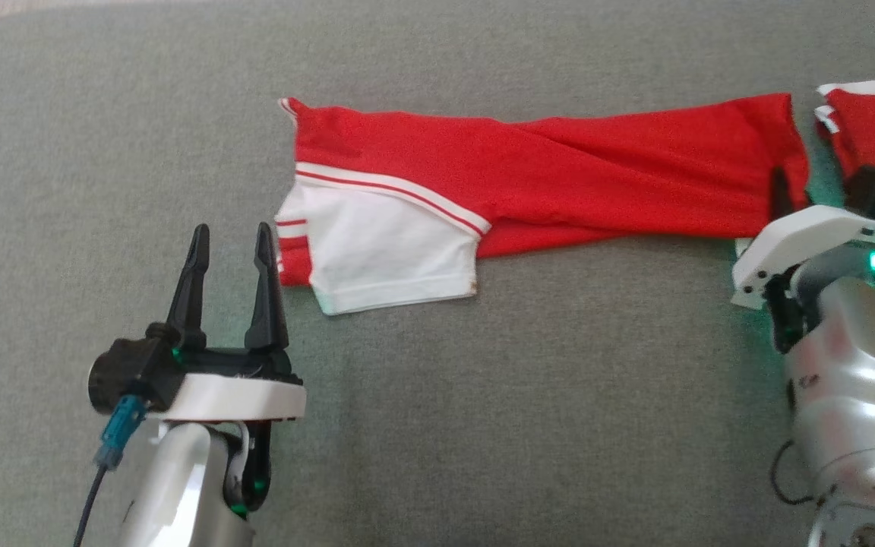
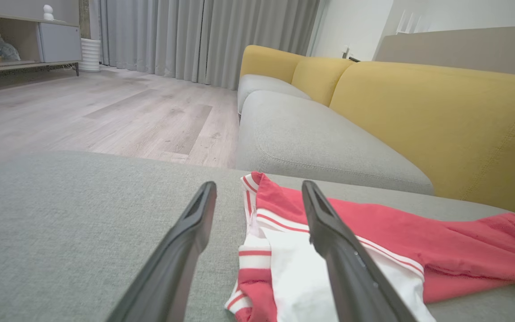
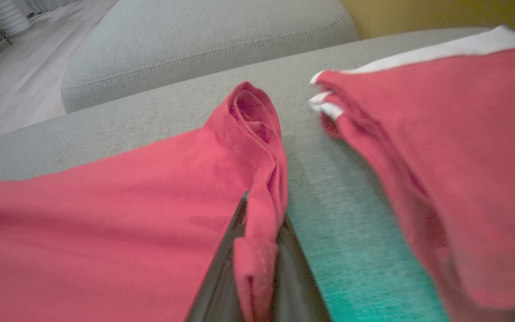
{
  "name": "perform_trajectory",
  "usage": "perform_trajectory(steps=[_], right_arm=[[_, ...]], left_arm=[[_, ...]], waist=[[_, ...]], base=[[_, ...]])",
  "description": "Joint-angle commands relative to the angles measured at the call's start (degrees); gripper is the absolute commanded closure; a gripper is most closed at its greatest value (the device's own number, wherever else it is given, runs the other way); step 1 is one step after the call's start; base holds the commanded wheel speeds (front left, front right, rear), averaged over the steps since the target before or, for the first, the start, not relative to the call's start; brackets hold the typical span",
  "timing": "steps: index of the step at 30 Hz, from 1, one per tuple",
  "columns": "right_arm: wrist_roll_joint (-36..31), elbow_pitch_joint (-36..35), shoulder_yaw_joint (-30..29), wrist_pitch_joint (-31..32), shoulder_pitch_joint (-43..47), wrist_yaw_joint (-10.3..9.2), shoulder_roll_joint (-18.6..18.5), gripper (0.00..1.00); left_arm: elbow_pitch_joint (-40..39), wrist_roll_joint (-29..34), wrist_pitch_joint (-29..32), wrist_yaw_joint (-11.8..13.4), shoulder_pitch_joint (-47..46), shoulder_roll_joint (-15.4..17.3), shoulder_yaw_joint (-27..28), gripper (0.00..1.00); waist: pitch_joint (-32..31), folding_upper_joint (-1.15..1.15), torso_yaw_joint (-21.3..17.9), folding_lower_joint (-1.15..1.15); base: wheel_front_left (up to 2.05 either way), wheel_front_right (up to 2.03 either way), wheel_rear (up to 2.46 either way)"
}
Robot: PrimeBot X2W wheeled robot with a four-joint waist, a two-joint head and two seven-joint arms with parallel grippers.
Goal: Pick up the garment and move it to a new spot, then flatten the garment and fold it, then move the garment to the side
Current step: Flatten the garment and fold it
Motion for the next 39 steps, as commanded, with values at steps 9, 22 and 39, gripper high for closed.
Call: perform_trajectory(steps=[9, 22, 39], right_arm=[[3.81, -3.02, 4.14, -2.36, -0.62, -0.05, -8.08, 1.0], [14.21, -9.54, 17.75, -2.2, 1.8, -0.05, -3.35, 1.0], [35.91, -14.48, 43.51, 0.33, 3.38, -0.05, 1.66, 1.0]], left_arm=[[-1.79, -0.42, -0.29, 0.15, 0.66, 0.3, 1.98, 0.0], [-1.74, -0.33, -0.29, 0.46, 5.1, 0.3, 2.59, 0.0], [-2.05, -0.74, -0.29, 0.34, 3.55, 0.3, -0.31, 0.0]], waist=[[-4.8, 0.0, -2.27, 0.0], [-12.63, 0.0, -0.99, 0.0], [-11.13, 0.0, 7.23, 0.0]], base=[[0.0, 0.0, 0.0], [0.0, 0.0, 0.0], [0.0, 0.0, 0.0]])
